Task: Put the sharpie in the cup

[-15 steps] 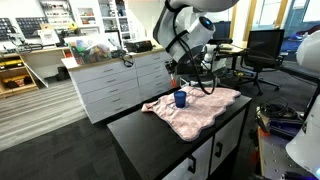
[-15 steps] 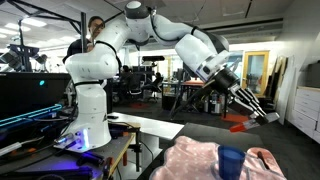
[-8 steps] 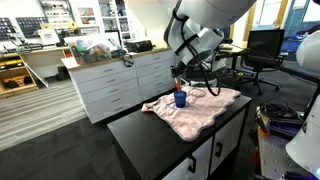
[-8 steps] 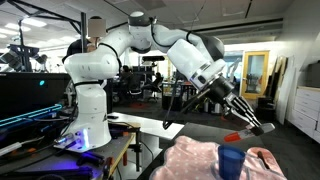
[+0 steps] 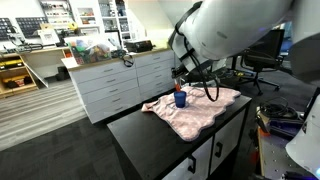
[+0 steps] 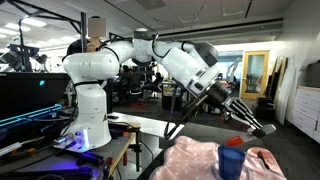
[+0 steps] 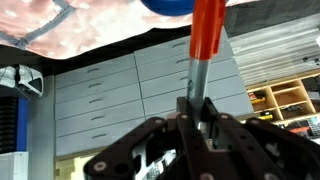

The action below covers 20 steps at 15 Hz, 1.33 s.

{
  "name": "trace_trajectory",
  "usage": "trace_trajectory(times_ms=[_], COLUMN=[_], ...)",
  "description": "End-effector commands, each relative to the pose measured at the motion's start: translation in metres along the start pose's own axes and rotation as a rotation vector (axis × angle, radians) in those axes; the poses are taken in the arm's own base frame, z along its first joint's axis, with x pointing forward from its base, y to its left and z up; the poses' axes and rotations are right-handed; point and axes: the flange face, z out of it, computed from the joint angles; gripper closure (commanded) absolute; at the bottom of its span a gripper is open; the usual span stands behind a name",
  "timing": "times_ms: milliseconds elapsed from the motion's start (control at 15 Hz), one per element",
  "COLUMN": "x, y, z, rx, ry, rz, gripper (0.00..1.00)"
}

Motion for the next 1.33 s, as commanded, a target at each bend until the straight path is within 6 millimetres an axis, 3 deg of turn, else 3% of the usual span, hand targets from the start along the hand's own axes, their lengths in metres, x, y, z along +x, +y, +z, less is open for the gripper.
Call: trace_trajectory(times_ms=[0, 600, 667, 800, 1267], x=[-0.001, -0.008, -0.009, -0.009, 0.008], y=[0.003, 0.007, 0.008, 0.01, 0.013], z=[-0.009, -0.014, -0.014, -0.014, -0.019], rx=[0.022, 0.048, 0.048, 0.053, 0.062], ry=[0.063, 0.128, 0.131, 0.135, 0.126], rz=[-0.033, -0.082, -0.079, -0.09, -0.043], gripper=[0.96, 0.95, 0.58, 0.52, 0.07])
